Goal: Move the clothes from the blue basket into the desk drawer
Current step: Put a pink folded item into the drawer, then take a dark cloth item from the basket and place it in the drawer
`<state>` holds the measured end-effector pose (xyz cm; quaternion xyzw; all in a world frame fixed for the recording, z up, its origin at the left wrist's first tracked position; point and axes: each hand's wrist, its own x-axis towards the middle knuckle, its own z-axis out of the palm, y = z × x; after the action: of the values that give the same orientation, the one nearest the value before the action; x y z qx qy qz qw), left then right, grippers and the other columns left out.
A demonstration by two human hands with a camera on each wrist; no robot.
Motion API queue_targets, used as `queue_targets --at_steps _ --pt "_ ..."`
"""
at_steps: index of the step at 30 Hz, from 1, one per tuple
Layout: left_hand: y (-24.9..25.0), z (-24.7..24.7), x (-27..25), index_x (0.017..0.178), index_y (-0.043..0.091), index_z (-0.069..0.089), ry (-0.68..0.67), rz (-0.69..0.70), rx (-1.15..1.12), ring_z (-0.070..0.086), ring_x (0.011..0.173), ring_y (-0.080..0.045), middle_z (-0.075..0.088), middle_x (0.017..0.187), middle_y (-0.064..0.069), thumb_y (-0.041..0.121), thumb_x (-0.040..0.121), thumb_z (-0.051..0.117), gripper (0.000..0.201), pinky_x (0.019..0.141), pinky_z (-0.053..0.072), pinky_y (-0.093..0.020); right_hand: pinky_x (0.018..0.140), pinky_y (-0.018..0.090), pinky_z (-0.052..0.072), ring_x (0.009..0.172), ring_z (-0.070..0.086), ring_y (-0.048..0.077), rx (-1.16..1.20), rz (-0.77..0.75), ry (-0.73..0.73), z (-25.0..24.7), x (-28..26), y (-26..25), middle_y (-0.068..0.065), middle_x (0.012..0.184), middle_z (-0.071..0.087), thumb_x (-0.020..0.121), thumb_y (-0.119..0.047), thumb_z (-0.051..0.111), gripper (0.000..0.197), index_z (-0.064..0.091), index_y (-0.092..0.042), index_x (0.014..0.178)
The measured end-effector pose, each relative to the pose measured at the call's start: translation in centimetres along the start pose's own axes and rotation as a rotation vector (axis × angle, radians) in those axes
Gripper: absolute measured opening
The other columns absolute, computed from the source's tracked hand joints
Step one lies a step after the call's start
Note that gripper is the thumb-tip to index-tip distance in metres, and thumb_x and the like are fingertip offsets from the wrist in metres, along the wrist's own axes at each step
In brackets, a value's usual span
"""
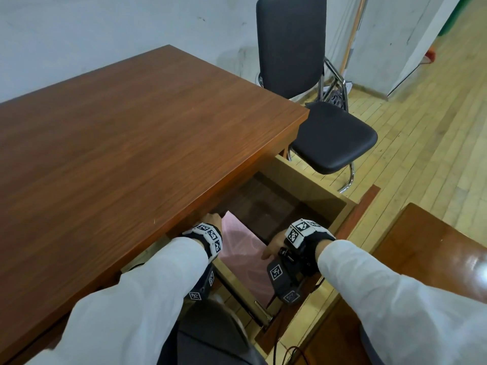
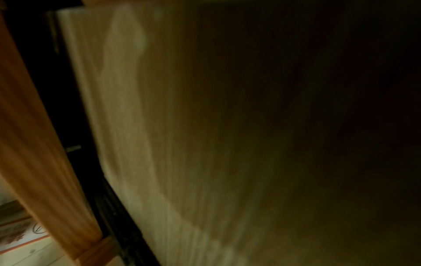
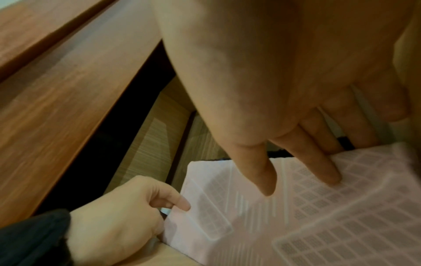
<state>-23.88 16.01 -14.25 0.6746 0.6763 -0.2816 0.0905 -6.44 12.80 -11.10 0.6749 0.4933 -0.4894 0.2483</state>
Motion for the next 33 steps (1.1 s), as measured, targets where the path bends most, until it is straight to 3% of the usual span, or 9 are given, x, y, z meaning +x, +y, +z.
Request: queue_targets --at_steps 4,9,14,18,22,25,29,31,33 --pt "0.0 0.4 0.0 0.121 0.004 0.061 -0.021 -0.024 -0.028 0.063 0.111 -0.036 0.064 0.122 -0.018 0.002 0.093 0.046 0.032 0.093 0.052 -0.045 0.102 0.035 0.045 0.112 0.062 0.025 0.001 0.008 0.067 -0.1 -0.7 -0.1 0.007 0.126 0.064 0.084 -0.049 0.063 0.056 0.057 -0.016 0.129" --pt "0.1 -1.2 -1.7 0.123 0.008 0.057 -0.037 -0.001 -0.207 0.063 0.11 -0.035 0.064 0.121 -0.013 0.005 0.088 0.058 0.036 0.091 0.053 -0.047 0.095 0.031 0.042 0.126 0.051 0.032 -0.01 -0.176 0.214 -0.6 -3.9 0.6 0.017 0.135 0.056 0.095 -0.023 0.053 0.04 0.056 -0.001 0.129" --pt "1.7 -4.4 -5.6 0.116 0.007 0.065 0.003 0.107 -0.449 0.065 0.106 -0.032 0.067 0.116 -0.012 0.009 0.093 0.051 0.026 0.091 0.053 -0.038 0.094 0.034 0.044 0.118 0.056 0.03 -0.051 -0.161 0.356 -1.5 -7.3 1.2 0.014 0.132 0.058 0.094 -0.038 0.054 0.049 0.054 -0.005 0.13" --pt "3.9 -7.2 -9.3 0.115 0.009 0.067 0.107 0.177 -0.579 0.063 0.11 -0.03 0.066 0.119 -0.01 0.012 0.095 0.051 0.026 0.096 0.051 -0.037 0.068 0.029 0.049 0.086 0.062 0.022 0.056 -0.204 0.371 -2.1 -10.1 3.2 0.01 0.115 0.069 0.093 -0.038 0.055 0.04 0.063 -0.006 0.117" --pt "7.4 -9.4 -13.1 0.112 0.013 0.07 0.21 0.268 -0.664 0.063 0.11 -0.027 0.068 0.118 -0.008 0.017 0.093 0.055 0.025 0.096 0.051 -0.037 0.07 0.028 0.054 0.081 0.065 0.02 0.183 -0.273 0.426 -2.7 -13.9 6.4 0.008 0.107 0.068 0.096 -0.028 0.052 0.034 0.062 -0.004 0.118" --pt "10.9 -10.3 -16.2 0.111 0.014 0.07 0.23 0.388 -0.703 0.063 0.11 -0.028 0.068 0.118 -0.008 0.019 0.093 0.054 0.024 0.099 0.05 -0.038 0.082 0.036 0.056 0.096 0.067 0.025 0.151 -0.245 0.489 -2.1 -16.1 10.9 0.01 0.111 0.069 0.094 -0.031 0.052 0.035 0.064 -0.004 0.114" --pt "15.8 -10.2 -20.2 0.111 0.014 0.069 0.211 0.527 -0.695 0.062 0.111 -0.027 0.067 0.118 -0.007 0.018 0.093 0.053 0.024 0.098 0.048 -0.035 0.054 0.022 0.047 0.063 0.059 0.013 0.174 -0.161 0.544 0.2 -18.4 17.9 0.002 0.083 0.068 0.089 -0.026 0.061 0.018 0.068 -0.011 0.093" --pt "18.0 -9.8 -21.8 0.113 0.013 0.067 0.201 0.579 -0.667 0.062 0.11 -0.026 0.067 0.117 -0.007 0.019 0.094 0.052 0.026 0.097 0.049 -0.034 0.052 0.023 0.044 0.057 0.054 0.014 0.129 -0.061 0.575 1.3 -19.0 21.0 0.002 0.07 0.063 0.085 -0.023 0.063 0.017 0.067 -0.012 0.073" --pt "19.5 -9.2 -22.8 0.117 0.014 0.065 0.187 0.607 -0.632 0.062 0.109 -0.025 0.067 0.117 -0.007 0.023 0.094 0.05 0.029 0.098 0.05 -0.036 0.055 0.025 0.044 0.059 0.055 0.019 0.11 0.033 0.597 2.4 -19.1 23.4 0.004 0.067 0.061 0.08 -0.026 0.066 0.018 0.067 -0.01 0.072"
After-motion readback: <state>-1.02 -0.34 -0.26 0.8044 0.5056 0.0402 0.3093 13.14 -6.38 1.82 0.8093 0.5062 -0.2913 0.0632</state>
